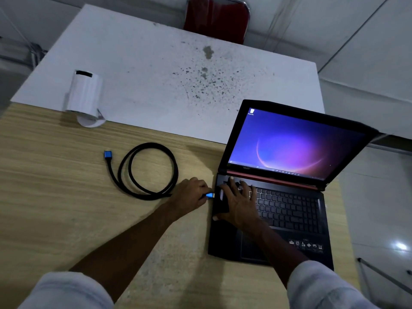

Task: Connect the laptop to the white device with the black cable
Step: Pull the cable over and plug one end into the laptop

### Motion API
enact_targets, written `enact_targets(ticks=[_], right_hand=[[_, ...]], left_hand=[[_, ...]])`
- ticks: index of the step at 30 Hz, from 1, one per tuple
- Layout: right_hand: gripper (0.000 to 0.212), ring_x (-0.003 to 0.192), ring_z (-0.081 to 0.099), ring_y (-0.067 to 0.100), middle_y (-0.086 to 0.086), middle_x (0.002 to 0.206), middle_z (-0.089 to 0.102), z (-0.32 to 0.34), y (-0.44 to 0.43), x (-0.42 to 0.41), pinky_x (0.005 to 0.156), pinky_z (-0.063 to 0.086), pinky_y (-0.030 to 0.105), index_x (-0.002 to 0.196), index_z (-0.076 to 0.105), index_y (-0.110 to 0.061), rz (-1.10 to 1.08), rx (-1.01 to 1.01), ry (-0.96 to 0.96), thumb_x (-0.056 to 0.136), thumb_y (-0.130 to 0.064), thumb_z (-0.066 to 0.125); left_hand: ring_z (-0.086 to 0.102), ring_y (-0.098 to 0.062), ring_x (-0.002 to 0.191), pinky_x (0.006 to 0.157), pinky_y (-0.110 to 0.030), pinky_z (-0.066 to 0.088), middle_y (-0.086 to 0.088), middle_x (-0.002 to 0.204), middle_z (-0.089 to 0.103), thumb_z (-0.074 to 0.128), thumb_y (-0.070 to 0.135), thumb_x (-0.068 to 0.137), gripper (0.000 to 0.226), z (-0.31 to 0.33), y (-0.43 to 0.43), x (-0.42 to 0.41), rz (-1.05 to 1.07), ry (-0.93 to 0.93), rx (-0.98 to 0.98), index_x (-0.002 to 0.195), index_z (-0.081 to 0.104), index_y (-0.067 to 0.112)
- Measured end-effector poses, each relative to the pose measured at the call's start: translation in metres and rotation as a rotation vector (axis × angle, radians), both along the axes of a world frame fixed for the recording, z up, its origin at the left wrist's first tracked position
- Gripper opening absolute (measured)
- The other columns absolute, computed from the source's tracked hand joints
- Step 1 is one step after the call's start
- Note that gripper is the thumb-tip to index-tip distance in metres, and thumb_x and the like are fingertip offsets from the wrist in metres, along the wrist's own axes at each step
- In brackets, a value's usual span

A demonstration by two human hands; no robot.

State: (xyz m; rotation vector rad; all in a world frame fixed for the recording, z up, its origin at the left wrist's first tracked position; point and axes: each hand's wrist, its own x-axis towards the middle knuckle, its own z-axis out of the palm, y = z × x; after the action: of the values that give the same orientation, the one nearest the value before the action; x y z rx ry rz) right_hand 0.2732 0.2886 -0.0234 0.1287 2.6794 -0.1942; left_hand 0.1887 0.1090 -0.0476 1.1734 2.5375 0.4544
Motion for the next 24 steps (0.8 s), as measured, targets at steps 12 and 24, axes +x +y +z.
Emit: enact_targets(ticks=[12,24], right_hand=[[0.096,0.147,0.002,0.04,0.007,0.163,0.009,-0.007,0.002,0.001,0.113,0.0,0.068,0.141,0.024,-0.039,-0.003,-0.048,0.007,0.063,-0.068,0.072],[0.103,0.148,0.0,0.04,0.007,0.164,-0.001,-0.011,0.001,-0.001,0.113,-0.002,0.067,0.146,0.016,-0.038,-0.02,-0.021,-0.032,0.064,-0.067,0.072]], left_hand=[[0.057,-0.03,0.104,0.087,-0.038,0.045,-0.013,0.112,0.068,0.053,0.016,0.094,0.034,-0.006,0.002,-0.005,-0.095,-0.01,0.059,0.126,0.06,0.01],[0.064,-0.028,0.093,0.077,-0.043,0.054,-0.01,0.101,0.07,0.068,0.016,0.082,0.047,0.008,0.01,-0.021,-0.021,-0.285,0.076,0.123,0.047,0.018]])
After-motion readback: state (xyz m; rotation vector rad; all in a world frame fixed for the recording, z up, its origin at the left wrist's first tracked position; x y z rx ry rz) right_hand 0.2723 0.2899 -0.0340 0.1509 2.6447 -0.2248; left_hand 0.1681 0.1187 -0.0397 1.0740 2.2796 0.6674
